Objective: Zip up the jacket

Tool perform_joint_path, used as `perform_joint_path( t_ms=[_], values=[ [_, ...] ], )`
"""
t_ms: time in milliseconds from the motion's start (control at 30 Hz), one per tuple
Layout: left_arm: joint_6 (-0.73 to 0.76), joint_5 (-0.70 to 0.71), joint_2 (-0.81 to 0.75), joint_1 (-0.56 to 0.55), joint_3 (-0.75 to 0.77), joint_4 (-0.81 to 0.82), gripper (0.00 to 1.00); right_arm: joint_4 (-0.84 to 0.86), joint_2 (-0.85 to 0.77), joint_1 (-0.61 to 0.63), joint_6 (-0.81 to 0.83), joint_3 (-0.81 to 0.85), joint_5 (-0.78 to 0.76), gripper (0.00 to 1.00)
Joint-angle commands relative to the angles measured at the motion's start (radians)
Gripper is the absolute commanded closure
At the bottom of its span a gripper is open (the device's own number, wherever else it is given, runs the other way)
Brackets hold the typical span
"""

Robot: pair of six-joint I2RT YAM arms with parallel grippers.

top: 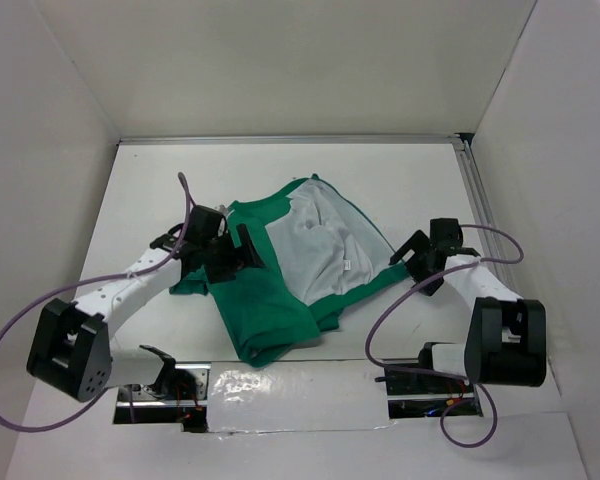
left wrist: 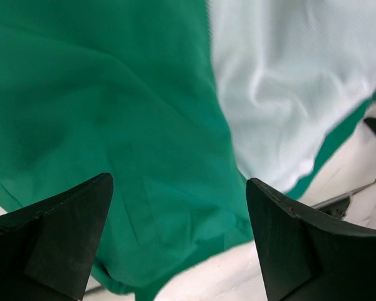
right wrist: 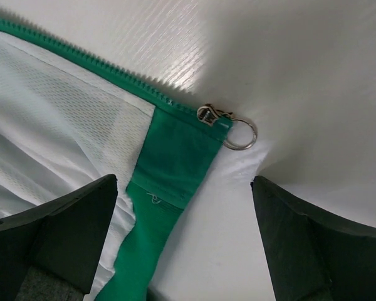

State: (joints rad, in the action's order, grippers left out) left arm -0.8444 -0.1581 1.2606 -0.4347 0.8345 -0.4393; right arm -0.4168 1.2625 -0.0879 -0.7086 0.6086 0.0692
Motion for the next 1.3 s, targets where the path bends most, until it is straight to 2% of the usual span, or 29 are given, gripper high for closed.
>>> perform_joint_path(
  t_ms=[0,67,167,233,267,333,367,400,433,533,567,600,667,700,800,867,900,967,1000,1067,1167,1233,1267],
  values=[
    [0.053,-0.158,0.081,0.088,-0.021,0.126,0.01,0.093,0.055,0.016,0.015,0.011,0.106,0.06],
    [0.054,-0.176,0.114,0.126,-0.023,0.145,0.01,0.104,0.090,0.034,0.012,0.025,0.127,0.07],
    [0.048,-0.152,0.207,0.146,-0.005,0.148,0.01,0.139,0.135,0.050,0.005,0.031,0.152,0.15],
    [0.041,-0.123,0.233,0.154,0.017,0.128,0.01,0.151,0.158,0.051,-0.011,0.034,0.149,0.38],
    [0.042,-0.104,0.256,0.160,0.020,0.125,0.01,0.167,0.156,0.051,-0.021,0.033,0.138,0.65],
    [0.039,-0.090,0.276,0.177,0.021,0.145,0.01,0.168,0.123,0.060,-0.049,0.037,0.091,0.79],
    [0.044,-0.116,0.304,0.186,0.028,0.148,0.01,0.136,0.111,0.071,-0.060,0.049,0.028,0.92],
    [0.047,-0.123,0.321,0.201,0.041,0.151,0.01,0.125,0.066,0.080,-0.055,0.071,-0.009,0.99],
    [0.053,-0.124,0.333,0.206,0.046,0.171,0.01,0.113,0.043,0.082,-0.045,0.083,-0.044,1.00],
    [0.056,-0.118,0.408,0.218,0.090,0.172,0.01,0.076,-0.064,0.210,0.035,0.143,-0.175,1.00],
    [0.056,-0.123,0.445,0.221,0.121,0.166,0.01,0.085,-0.087,0.247,0.119,0.169,-0.198,1.00],
    [0.056,-0.127,0.462,0.226,0.133,0.162,0.01,0.085,-0.122,0.340,0.148,0.184,-0.221,1.00],
    [0.065,-0.155,0.464,0.241,0.140,0.162,0.01,0.085,-0.152,0.445,0.255,0.230,-0.278,1.00],
    [0.070,-0.194,0.435,0.249,0.135,0.166,0.01,0.085,-0.156,0.565,0.280,0.241,-0.310,1.00],
    [0.071,-0.245,0.319,0.278,0.075,0.172,0.01,0.102,-0.152,0.808,0.462,0.283,-0.362,1.00],
    [0.065,-0.235,0.245,0.295,0.029,0.145,0.01,0.118,-0.134,0.920,0.552,0.298,-0.343,1.00],
    [0.053,-0.209,0.171,0.300,0.022,0.120,0.01,0.142,-0.120,1.044,0.630,0.304,-0.350,1.00],
    [0.041,-0.173,0.103,0.313,-0.008,0.042,0.01,0.138,-0.053,1.160,0.698,0.338,-0.329,1.00],
    [0.025,-0.161,0.039,0.321,-0.023,0.022,0.01,0.147,-0.020,1.262,0.778,0.353,-0.313,1.00],
    [0.002,-0.152,-0.057,0.346,-0.069,-0.039,0.01,0.127,0.102,1.330,0.814,0.413,-0.281,1.00],
    [-0.030,-0.117,-0.171,0.381,-0.141,-0.081,0.01,0.115,0.247,1.383,0.776,0.496,-0.256,1.00],
    [-0.022,-0.116,-0.211,0.422,-0.167,-0.087,0.01,0.133,0.278,1.396,0.750,0.513,-0.235,0.93],
    [-0.024,-0.115,-0.242,0.428,-0.172,-0.091,0.01,0.182,0.264,1.402,0.724,0.504,-0.232,0.71]
  ],
)
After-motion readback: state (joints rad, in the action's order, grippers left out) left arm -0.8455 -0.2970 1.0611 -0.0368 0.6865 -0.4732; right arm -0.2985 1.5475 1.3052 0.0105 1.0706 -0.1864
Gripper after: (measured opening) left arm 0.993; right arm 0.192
